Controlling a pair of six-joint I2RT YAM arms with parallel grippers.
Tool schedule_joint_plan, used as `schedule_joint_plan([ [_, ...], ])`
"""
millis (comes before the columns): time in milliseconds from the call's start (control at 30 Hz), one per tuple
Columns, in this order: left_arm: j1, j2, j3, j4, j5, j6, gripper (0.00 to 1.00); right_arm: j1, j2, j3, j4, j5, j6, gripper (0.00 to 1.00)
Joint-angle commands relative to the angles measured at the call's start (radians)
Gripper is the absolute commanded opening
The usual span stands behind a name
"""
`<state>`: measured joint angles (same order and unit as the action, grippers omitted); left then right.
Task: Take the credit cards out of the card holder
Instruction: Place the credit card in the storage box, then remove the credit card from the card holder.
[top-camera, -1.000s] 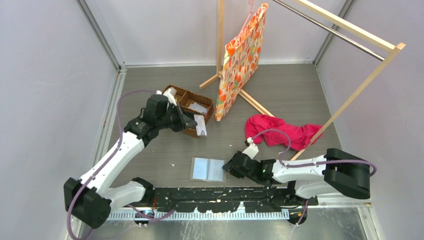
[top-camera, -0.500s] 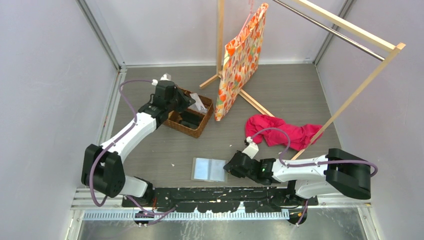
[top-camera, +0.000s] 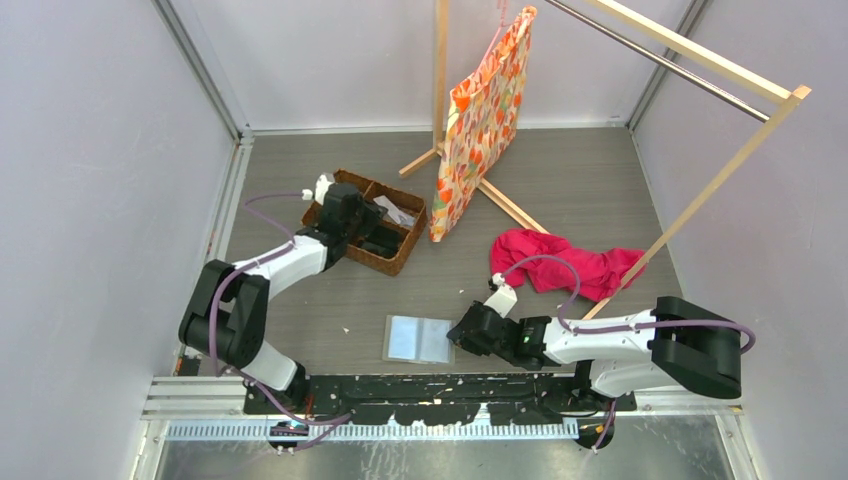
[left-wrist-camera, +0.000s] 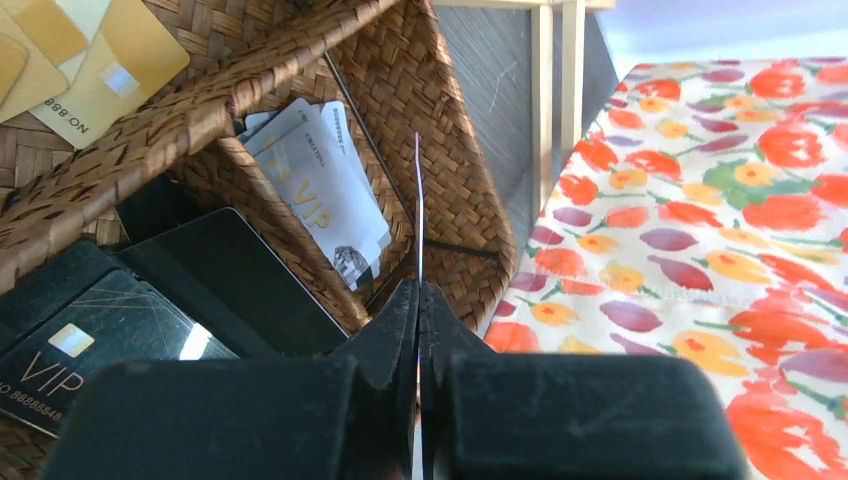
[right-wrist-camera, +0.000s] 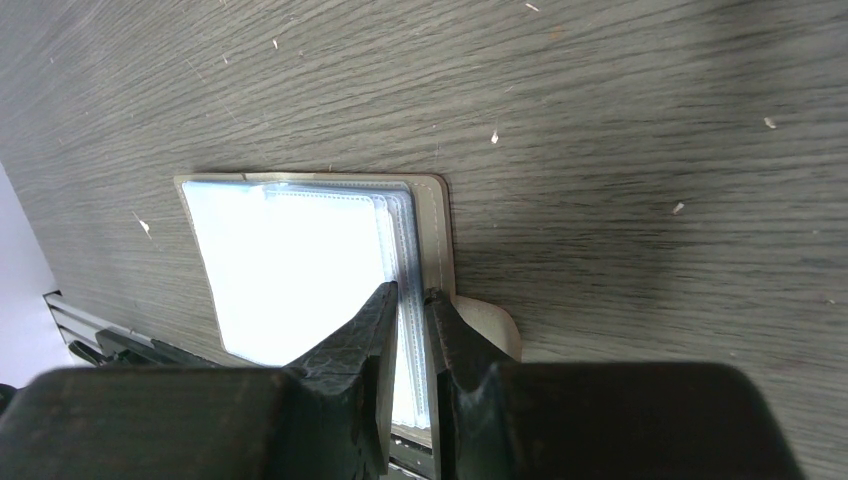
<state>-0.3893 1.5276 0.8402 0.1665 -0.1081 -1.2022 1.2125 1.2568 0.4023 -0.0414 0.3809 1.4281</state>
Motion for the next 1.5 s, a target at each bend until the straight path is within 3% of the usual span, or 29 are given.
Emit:
schedule_joint_plan([
  [0,0.006,0.013,-0.013,0.127,-0.078,-0.053,0.01,0.006,0.023,-0.022,-0.169,0.035,-0.029,0.22],
  [200,0.006,0.086,0.016,0.129,-0.026,-0.07,0.02,0.007,0.029,-0.014,-0.172,0.035,-0.031,0.22],
  [300,0.005,0.1,0.034,0.092,0.001,-0.08,0.23,0.008,0.029,-0.011,-0.176,0.036,-0.031,0.22],
  [400,0.003,0.084,0.04,0.05,0.015,-0.079,0.3,0.011,0.026,-0.013,-0.177,0.039,-0.028,0.22],
  [600,-0.009,-0.053,0.058,-0.139,-0.059,-0.044,0.31,0.01,0.033,-0.005,-0.177,0.039,-0.031,0.22],
  [833,-0.033,-0.265,0.077,-0.361,-0.117,0.094,0.31,0.014,0.047,0.008,-0.174,0.035,-0.041,0.22],
  [933,-0.073,-0.338,0.086,-0.438,-0.038,0.205,0.3,0.017,0.032,0.01,-0.184,0.039,-0.04,0.22],
  [1033,-0.131,-0.401,0.052,-0.469,0.157,0.33,0.28,0.028,-0.014,0.01,-0.213,0.057,-0.033,0.22],
  [1100,-0.179,-0.46,-0.02,-0.475,0.24,0.337,0.28,0.03,-0.059,0.001,-0.217,0.071,-0.032,0.22],
  [1267,-0.248,-0.599,-0.165,-0.579,0.271,0.343,0.26,0.03,-0.143,-0.016,-0.207,0.077,-0.043,0.24],
  [1467,-0.257,-0.701,-0.318,-0.573,0.334,0.335,0.26,0.032,-0.222,-0.033,-0.182,0.073,-0.061,0.26],
])
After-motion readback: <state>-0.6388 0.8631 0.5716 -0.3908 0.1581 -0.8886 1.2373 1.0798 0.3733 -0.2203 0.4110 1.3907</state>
